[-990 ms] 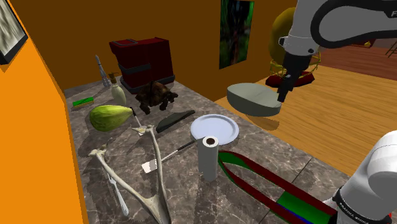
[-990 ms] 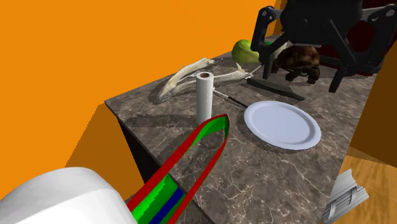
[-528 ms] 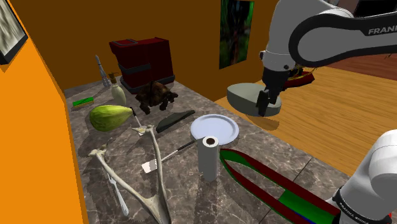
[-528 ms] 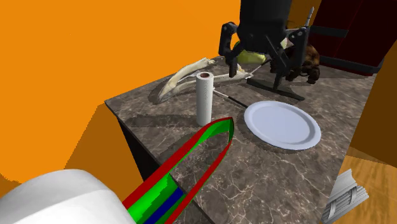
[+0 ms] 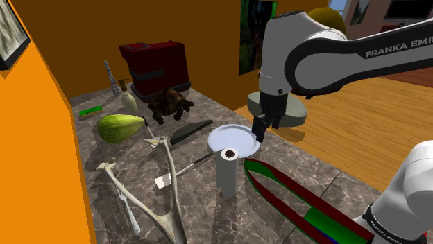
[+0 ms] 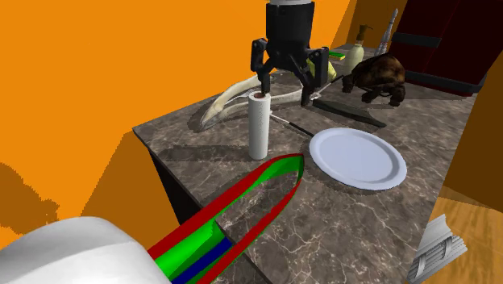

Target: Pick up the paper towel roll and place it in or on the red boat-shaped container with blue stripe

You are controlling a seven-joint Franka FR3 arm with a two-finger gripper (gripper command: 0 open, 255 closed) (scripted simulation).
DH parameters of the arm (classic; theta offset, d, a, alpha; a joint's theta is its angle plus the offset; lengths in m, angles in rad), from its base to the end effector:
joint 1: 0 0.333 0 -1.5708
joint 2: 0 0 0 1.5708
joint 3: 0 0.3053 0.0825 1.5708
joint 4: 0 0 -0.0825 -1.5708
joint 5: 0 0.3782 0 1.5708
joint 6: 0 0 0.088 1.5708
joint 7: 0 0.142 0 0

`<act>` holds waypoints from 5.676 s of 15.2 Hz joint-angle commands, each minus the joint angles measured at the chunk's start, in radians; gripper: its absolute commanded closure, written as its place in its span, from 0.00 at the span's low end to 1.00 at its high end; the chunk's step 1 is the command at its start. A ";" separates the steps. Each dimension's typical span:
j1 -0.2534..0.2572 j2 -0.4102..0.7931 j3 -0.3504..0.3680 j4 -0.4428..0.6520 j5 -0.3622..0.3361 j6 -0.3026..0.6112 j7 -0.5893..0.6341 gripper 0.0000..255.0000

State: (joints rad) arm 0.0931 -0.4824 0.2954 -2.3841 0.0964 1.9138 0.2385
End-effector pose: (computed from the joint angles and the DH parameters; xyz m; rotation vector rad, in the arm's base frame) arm 0.3734 0.1664 0.4467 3.0949 0.1315 0.0149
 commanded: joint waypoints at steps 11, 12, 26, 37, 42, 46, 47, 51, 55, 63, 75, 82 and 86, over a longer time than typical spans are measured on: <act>0.024 0.325 0.174 0.164 -0.028 0.150 0.274 0.00; 0.024 0.330 0.175 0.155 -0.030 0.164 0.276 0.00; 0.024 0.357 0.181 0.117 -0.041 0.227 0.285 1.00; 0.024 0.338 0.177 0.141 -0.033 0.186 0.278 1.00; 0.024 0.311 0.171 0.185 -0.023 0.117 0.269 1.00; 0.024 0.294 0.166 0.224 -0.018 0.063 0.264 1.00; 0.023 0.291 0.164 0.234 -0.017 0.049 0.262 1.00; 0.022 0.278 0.160 0.277 -0.014 -0.005 0.259 1.00; 0.021 0.270 0.155 0.323 -0.012 -0.059 0.257 1.00; 0.018 0.265 0.149 0.426 -0.014 -0.167 0.256 1.00; 0.036 -0.037 0.052 0.304 0.061 -0.339 0.156 1.00; 0.063 -0.267 -0.038 0.225 0.066 -0.497 0.095 1.00; 0.073 -0.341 -0.062 0.178 0.063 -0.527 0.079 1.00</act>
State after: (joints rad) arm 0.1638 -0.8124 0.2345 -2.1901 0.1581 1.3835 0.3187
